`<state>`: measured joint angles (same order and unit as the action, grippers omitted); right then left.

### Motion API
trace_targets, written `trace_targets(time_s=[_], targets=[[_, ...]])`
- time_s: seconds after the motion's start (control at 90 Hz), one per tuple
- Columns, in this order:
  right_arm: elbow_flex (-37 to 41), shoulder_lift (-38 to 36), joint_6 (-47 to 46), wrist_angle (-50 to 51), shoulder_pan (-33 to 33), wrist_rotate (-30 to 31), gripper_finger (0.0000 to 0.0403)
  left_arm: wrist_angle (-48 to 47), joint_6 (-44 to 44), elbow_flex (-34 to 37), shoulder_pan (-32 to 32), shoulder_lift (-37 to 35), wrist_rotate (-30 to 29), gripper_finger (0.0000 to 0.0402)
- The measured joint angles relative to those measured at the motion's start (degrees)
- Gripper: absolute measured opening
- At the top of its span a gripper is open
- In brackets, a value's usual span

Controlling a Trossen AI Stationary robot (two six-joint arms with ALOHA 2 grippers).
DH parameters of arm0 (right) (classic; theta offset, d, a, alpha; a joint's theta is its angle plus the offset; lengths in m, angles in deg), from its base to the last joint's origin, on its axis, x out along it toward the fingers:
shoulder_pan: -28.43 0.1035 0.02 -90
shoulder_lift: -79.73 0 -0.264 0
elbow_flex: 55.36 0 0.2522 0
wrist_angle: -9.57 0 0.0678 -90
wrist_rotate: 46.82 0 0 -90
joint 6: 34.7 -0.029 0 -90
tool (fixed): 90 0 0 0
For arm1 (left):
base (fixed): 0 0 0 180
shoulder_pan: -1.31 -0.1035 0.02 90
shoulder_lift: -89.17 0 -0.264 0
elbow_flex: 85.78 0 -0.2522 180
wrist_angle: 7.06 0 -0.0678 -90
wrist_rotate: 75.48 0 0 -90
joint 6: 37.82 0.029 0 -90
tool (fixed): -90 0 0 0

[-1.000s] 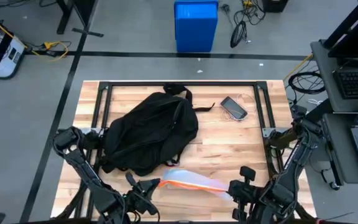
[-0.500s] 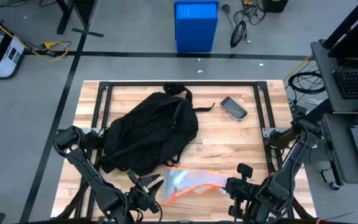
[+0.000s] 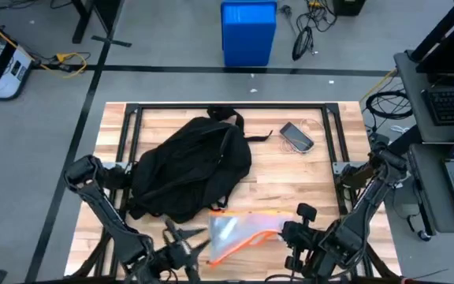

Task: Unpack backpack
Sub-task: Remove the pink medicine organizer from the orange zip bag

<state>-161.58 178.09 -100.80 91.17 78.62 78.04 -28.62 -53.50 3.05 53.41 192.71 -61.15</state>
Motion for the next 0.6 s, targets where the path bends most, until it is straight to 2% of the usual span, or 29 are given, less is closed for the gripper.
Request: trace_targets(time_s=[0.111, 0.278, 0.467, 0.6], targets=[[0.0, 0.0, 1.2, -0.7, -1.0, 0.0, 0.0000, 4.5, 1.0, 0.0, -2.6, 0.4, 8.3, 0.0142], [0.0, 0.0, 2.9, -2.1, -1.9, 0.2, 0.0000, 4.4, 1.5, 0.1, -5.9, 0.9, 13.3, 0.0142], [0.0, 0.0, 4.7, -3.0, -3.9, 2.5, 0.0000, 8.9, 1.8, 0.1, -10.7, 0.9, 24.8, 0.0142], [0.0, 0.0, 6.4, -3.2, -5.5, 2.7, 0.0000, 9.0, 1.5, 0.1, -12.6, 1.3, 25.7, 0.0142]])
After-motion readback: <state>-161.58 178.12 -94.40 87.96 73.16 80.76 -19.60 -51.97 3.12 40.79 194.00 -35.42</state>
